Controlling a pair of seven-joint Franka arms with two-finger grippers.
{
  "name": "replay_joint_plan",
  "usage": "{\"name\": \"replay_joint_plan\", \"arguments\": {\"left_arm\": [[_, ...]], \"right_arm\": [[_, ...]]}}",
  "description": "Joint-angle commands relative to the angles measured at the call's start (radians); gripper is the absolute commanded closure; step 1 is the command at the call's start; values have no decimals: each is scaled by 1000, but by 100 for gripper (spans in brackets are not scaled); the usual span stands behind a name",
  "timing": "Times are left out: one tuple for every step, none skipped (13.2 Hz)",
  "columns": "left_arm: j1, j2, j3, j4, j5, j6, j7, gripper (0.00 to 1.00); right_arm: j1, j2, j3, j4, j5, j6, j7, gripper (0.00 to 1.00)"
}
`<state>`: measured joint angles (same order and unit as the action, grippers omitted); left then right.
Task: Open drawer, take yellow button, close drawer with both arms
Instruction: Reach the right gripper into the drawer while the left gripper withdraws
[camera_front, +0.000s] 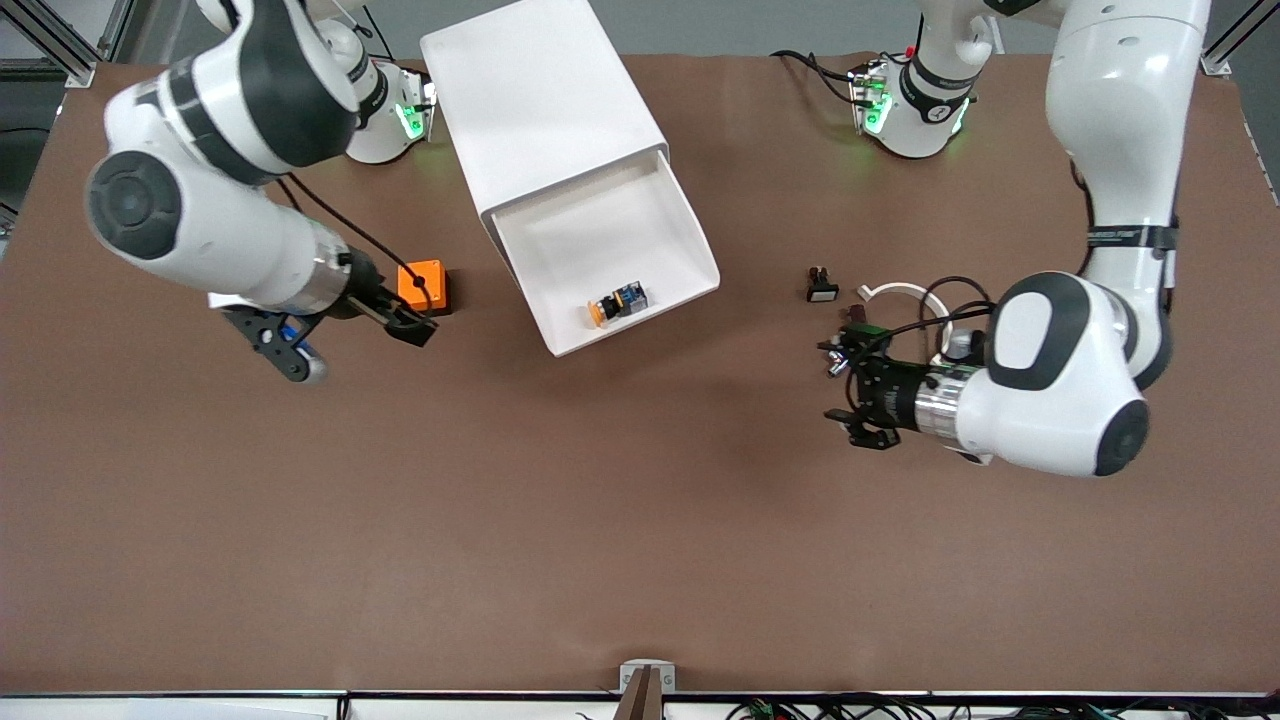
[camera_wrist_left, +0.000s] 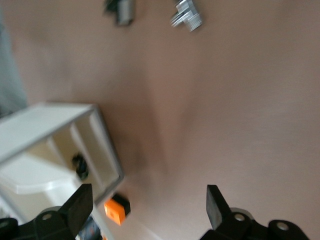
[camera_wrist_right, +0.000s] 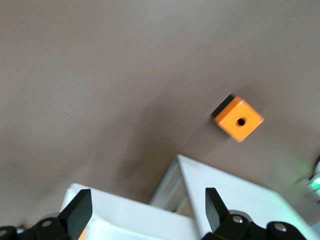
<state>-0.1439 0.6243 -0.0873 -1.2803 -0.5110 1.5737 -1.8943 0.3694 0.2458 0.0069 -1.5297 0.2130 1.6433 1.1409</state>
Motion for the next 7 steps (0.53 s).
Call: {"name": "replay_joint_plan", "arguments": {"left_arm": [[26, -20, -5, -16, 90, 3, 221, 0], [27, -29, -6, -16, 135, 3, 298, 0], [32, -31, -6, -16, 172, 3, 361, 0], [35, -29, -9, -17, 199, 3, 439, 0], [23, -29, -9, -20, 225, 2, 504, 0], [20, -29, -12, -19, 242, 2, 546, 0], [29, -31, -17, -19, 246, 2, 605, 0]], "right_arm": [[101, 15, -10, -13, 16, 94, 217, 0], [133, 15, -10, -30, 16, 134, 280, 0], [160, 15, -11, -52, 14, 176, 321, 0], [186, 16, -12, -73, 14, 223, 357, 0], [212, 23, -12, -84, 10, 257, 391, 0], [232, 41, -12, -83, 6, 280, 423, 0], [253, 50, -13, -83, 3, 303, 456, 0]]}}
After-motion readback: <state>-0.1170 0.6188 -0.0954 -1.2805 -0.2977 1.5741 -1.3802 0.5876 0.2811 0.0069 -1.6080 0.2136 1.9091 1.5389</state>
